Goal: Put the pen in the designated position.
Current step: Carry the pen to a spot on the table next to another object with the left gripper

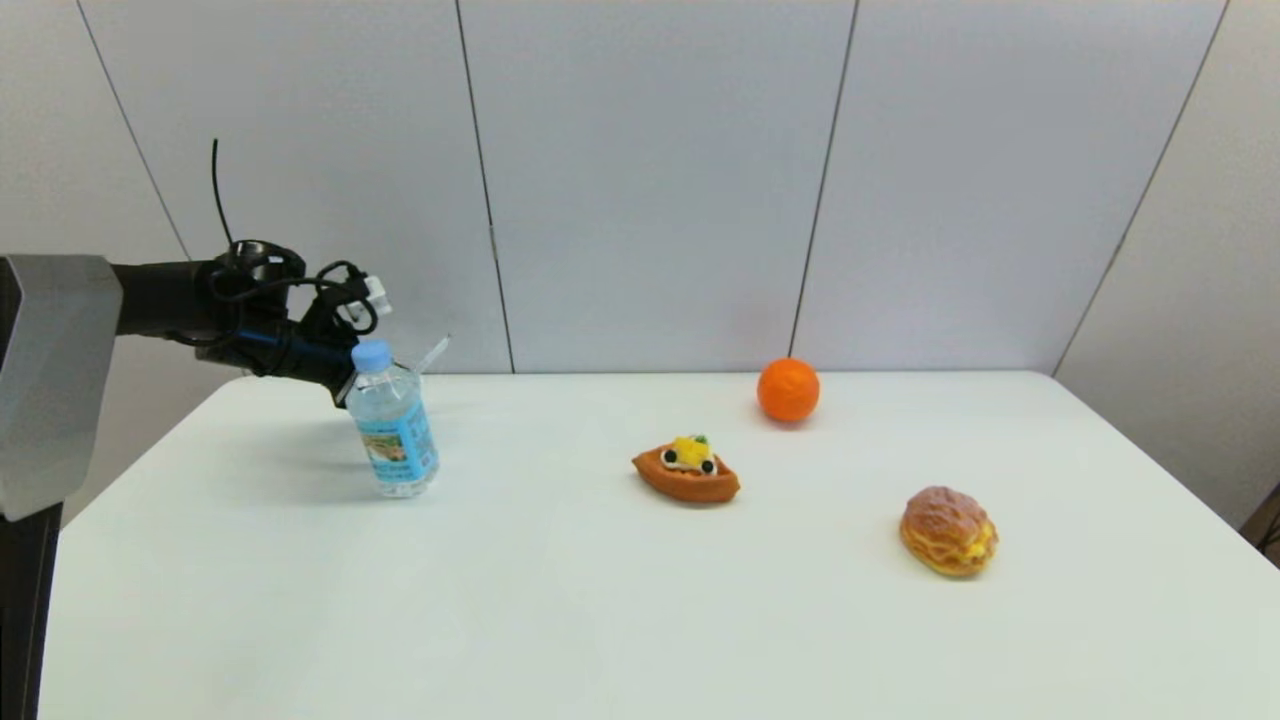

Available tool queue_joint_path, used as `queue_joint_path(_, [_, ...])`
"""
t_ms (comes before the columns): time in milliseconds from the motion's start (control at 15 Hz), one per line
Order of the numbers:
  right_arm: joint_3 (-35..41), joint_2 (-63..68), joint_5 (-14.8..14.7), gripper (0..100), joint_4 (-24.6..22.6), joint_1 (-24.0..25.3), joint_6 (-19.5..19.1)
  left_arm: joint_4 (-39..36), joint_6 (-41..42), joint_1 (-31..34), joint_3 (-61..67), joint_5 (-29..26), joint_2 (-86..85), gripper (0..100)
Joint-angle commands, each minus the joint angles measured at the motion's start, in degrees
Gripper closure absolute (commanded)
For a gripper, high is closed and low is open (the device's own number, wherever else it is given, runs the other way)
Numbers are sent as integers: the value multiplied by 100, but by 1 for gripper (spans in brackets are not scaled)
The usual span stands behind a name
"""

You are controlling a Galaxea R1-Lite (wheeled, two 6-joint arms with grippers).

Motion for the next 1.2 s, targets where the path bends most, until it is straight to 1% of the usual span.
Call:
queue_joint_path(67, [0,-2,6,0,7,7,-6,28,43,-1,0,-22,56,100])
queue_joint_path(333, [0,-2,6,0,7,7,-6,187,122,-36,8,-31,56,100])
queue_joint_path(667, [0,-2,6,0,7,7,-6,696,562,-53,8,-22,56,100])
queue_joint_path(1200, [0,6,6,0,-2,-2,-6,670,562,-45,0,-14,29,100])
